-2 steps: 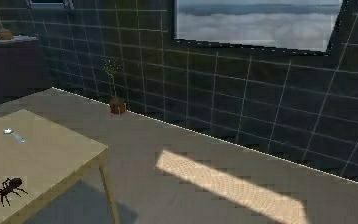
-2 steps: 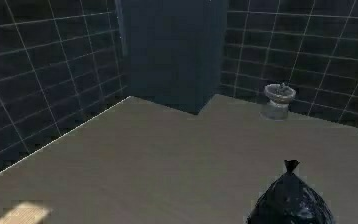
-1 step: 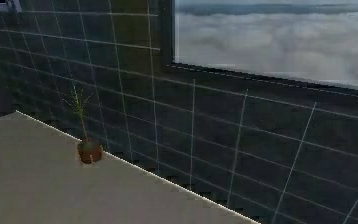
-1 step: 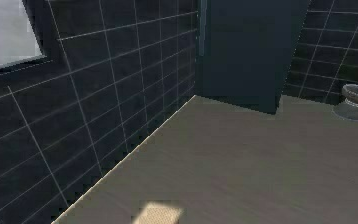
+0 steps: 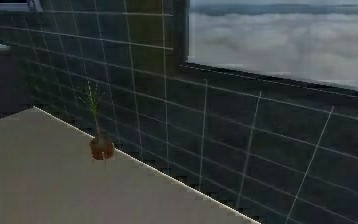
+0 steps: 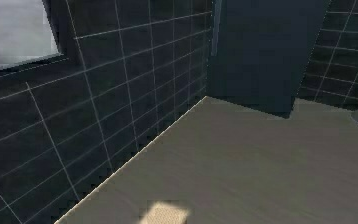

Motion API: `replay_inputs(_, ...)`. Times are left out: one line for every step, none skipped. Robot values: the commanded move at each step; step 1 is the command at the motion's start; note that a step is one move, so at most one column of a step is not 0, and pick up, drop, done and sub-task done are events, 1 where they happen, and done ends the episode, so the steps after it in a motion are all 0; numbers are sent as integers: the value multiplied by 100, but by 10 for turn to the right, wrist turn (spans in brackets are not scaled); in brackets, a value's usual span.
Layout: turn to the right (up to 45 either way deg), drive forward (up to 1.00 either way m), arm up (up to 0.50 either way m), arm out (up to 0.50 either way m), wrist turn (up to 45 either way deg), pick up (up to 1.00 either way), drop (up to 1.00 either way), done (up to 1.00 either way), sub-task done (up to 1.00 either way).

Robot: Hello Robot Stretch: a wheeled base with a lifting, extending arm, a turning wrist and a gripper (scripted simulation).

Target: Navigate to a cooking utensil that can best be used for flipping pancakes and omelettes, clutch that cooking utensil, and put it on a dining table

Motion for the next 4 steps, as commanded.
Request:
replay_inputs(0,25,0,0,0,0,0,0,0)
replay_inputs(-450,0,0,0,0,0,0,0,0)
replay_inputs(-90,0,0,0,0,0,0,0,0)
replay_inputs(0,100,0,0,0,0,0,0,0)
